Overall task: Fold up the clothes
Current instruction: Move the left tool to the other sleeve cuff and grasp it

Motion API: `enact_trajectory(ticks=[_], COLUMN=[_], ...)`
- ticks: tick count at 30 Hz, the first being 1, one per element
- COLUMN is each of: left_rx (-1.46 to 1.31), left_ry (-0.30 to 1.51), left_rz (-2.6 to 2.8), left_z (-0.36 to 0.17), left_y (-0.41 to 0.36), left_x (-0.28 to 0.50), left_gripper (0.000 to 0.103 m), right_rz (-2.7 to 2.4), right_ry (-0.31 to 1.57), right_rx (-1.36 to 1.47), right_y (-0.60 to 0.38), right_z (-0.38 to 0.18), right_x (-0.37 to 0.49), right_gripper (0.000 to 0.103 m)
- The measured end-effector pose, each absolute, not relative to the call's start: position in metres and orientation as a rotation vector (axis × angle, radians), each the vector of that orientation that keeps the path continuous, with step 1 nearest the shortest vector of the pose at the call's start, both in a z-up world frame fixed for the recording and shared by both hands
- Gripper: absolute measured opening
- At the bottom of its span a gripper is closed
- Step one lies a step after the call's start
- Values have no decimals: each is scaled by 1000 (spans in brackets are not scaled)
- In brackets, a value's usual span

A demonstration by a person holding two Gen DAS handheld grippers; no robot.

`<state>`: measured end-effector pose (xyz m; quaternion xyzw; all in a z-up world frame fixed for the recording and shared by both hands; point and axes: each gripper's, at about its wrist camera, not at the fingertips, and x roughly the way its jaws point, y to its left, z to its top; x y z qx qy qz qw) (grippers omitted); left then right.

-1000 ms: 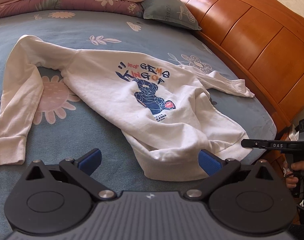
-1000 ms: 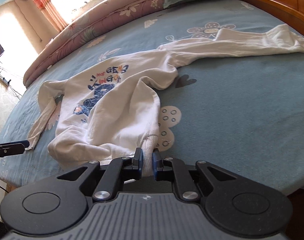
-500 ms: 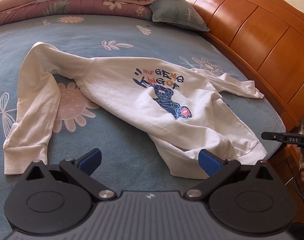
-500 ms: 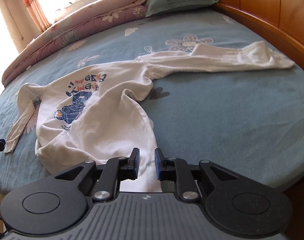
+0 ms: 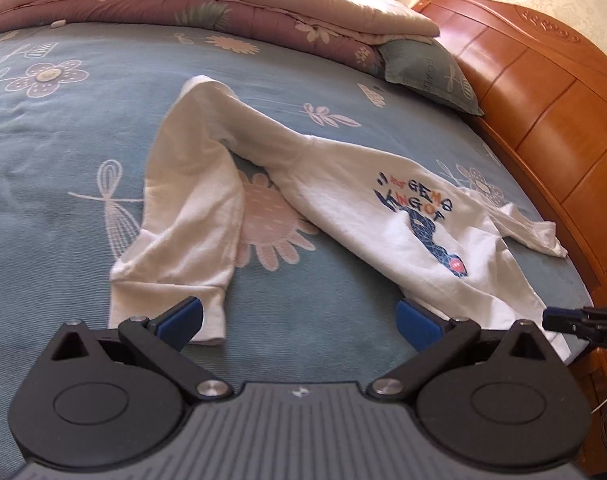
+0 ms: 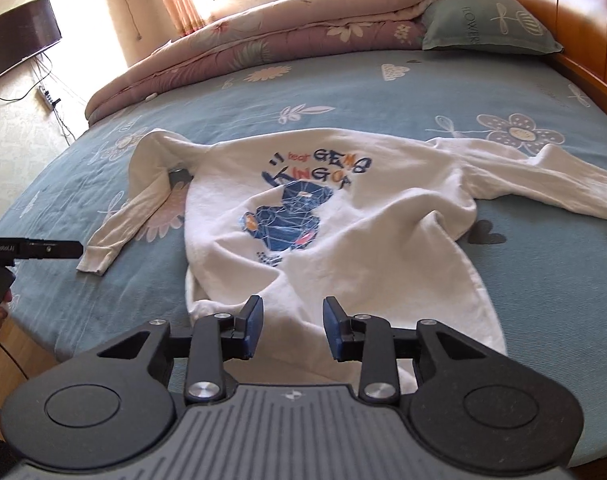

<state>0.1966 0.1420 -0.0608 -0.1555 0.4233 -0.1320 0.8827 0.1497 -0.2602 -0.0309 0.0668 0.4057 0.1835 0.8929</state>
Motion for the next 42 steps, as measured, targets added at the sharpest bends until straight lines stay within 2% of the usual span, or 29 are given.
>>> enact_trajectory(ticks=[11, 18, 22, 35, 42], left_rx=[-638, -660, -796, -869, -888], left_ry=[863, 809, 786, 851, 899], left_rz=[-146, -193, -250, -365, -446], left_z=[-101, -119, -127, -137, -140], left_y=[246, 246, 261, 252, 249], left_x=[204, 219, 229, 266, 248], left_gripper=[102, 102, 102, 102, 97], right_rz=[406, 399, 402, 379, 376], right_ry=[907, 931, 947, 959, 950], right_rx=[146, 142, 141, 165, 181], right_y=[-235, -229, -225, -231, -238], right_z=[-50, -56, -60, -65, -63], right_x=[154, 158, 159, 156, 148], right_gripper=[46, 48, 50, 51, 54])
